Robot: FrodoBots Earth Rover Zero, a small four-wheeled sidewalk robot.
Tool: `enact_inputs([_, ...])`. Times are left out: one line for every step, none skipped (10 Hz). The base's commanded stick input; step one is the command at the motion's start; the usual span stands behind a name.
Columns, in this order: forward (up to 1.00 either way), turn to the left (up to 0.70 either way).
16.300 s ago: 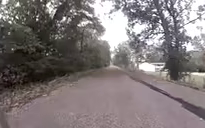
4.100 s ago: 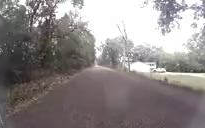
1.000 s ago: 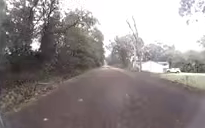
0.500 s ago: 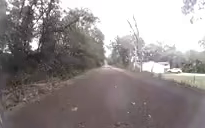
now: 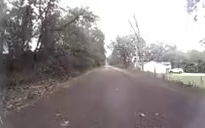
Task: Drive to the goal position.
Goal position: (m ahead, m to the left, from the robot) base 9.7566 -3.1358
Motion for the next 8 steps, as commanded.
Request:
enact_inputs([0.70,0.00])
enact_inputs([0.70,0.00])
enact_inputs([0.70,0.00])
enact_inputs([0.70,0.00])
enact_inputs([0.70,0.00])
enact_inputs([0.70,0.00])
enact_inputs([0.70,0.00])
enact_inputs([0.70,0.00])
